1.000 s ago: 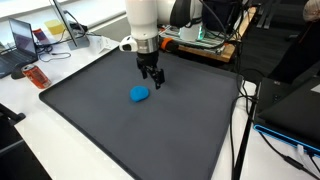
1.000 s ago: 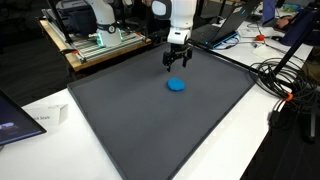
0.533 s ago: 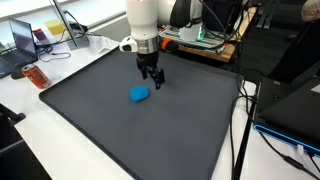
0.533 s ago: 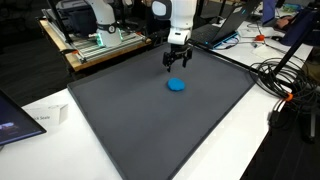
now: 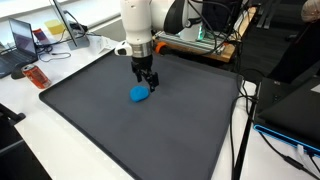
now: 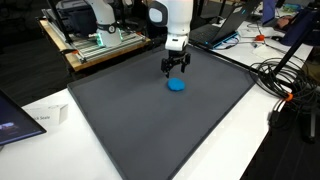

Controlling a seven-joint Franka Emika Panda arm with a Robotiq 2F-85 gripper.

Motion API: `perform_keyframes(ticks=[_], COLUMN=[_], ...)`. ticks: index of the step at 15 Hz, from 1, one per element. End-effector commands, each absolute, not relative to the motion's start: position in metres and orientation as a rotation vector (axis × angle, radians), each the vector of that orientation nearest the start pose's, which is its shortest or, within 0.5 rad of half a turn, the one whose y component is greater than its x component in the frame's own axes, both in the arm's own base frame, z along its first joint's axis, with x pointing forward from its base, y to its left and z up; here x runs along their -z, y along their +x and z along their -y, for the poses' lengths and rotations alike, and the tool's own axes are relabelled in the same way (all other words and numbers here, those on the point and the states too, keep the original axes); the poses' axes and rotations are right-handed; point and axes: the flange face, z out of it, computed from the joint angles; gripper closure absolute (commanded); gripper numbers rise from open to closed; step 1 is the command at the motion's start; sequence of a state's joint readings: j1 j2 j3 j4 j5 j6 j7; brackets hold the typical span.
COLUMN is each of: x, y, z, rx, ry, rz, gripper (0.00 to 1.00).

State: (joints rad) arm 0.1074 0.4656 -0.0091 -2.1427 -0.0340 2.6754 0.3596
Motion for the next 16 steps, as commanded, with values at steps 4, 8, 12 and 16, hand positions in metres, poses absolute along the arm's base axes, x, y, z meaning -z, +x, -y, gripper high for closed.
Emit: perform_keyframes(ticks=[4,8,12,16], x=[-0.179,-0.173,-0.175,-0.177], y=[0.59,0.595,0.595,0.593], z=[-0.044,-0.043,-0.038,-0.039], rx=[0.101,0.098,0.09,0.087], ry=[-3.114,-3.12,-3.133,-3.14], rz=[-0.318,-0.314,-0.329,-0.327], gripper=[0.05,0.3,0.38,0.48])
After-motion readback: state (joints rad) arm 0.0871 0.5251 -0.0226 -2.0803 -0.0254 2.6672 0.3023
